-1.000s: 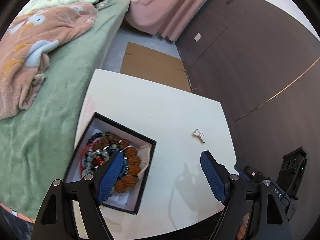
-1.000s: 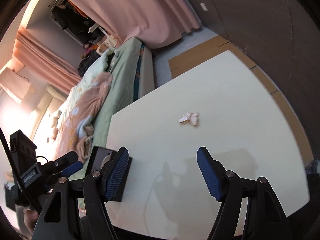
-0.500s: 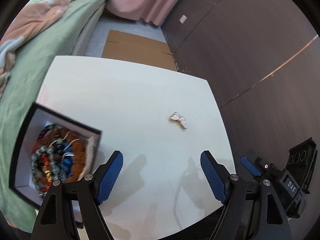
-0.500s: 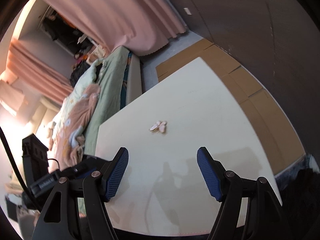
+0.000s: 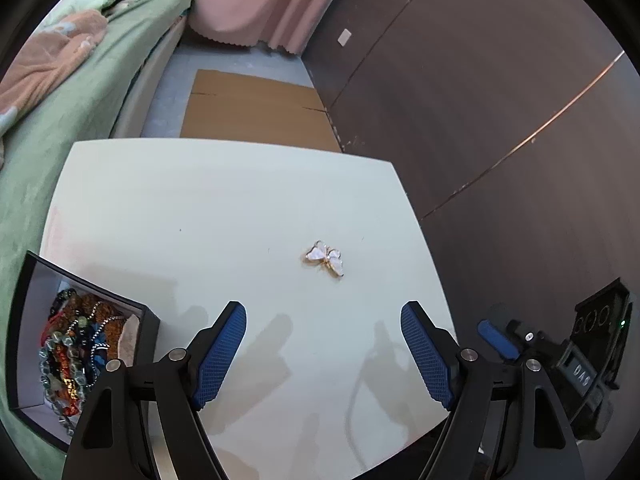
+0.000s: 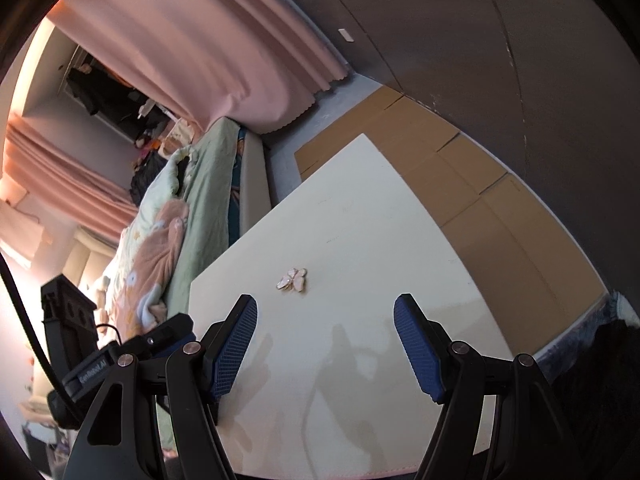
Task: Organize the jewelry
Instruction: 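Move the left tool to the white butterfly charm and grasp it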
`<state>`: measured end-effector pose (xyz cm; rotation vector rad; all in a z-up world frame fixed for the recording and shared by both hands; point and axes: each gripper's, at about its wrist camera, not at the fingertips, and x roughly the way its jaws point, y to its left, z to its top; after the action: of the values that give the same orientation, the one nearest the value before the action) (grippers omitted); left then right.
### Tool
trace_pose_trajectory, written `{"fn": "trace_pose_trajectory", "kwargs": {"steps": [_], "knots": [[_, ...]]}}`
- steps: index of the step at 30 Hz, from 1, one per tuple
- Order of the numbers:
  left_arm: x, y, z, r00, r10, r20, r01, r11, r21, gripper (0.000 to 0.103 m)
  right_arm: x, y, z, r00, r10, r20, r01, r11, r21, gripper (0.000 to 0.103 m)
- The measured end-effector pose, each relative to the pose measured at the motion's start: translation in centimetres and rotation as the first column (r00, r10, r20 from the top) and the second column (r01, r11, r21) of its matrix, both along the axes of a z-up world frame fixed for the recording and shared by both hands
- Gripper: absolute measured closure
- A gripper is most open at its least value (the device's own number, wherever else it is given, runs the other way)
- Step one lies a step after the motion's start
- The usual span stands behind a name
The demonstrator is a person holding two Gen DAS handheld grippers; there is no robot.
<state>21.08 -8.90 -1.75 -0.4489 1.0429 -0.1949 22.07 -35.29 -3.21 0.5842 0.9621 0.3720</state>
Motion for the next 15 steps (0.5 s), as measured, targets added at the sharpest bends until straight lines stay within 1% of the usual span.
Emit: {"fn": "trace_pose_trajectory", "kwargs": {"steps": [4, 6, 11, 15], "knots": [[0.6, -0.2, -0.7, 1.000, 0.004, 0.006, -0.004, 1.000, 0.002, 0.023, -0.1, -0.6, -0.2, 1.000, -0.018, -0.011, 0.018, 1.000, 0.004, 0.032], [1.5, -0.6, -1.0, 1.000, 0.000, 0.014, 0.000, 1.000, 0.018, 0.023, -0.1, -0.8, -0.4, 1.000, -0.027, -0.017, 0.027, 1.000, 0.008, 0.032], [3.8, -2.2, -1.6, 0.998, -0.055, 0.019, 0.054, 0.997, 0.054, 0.023, 0.1, -1.5, -0.8, 0.997, -0.069, -0.037, 0.070, 0.998, 0.011, 0.032], [5.9, -3.7, -2.7, 0.994, -0.106, -0.003, 0.106, 0.991, 0.084, 0.023, 0.4, -2.3, -1.0, 0.992, -0.117, -0.052, 0.119, 0.992, 0.029, 0.032]]}}
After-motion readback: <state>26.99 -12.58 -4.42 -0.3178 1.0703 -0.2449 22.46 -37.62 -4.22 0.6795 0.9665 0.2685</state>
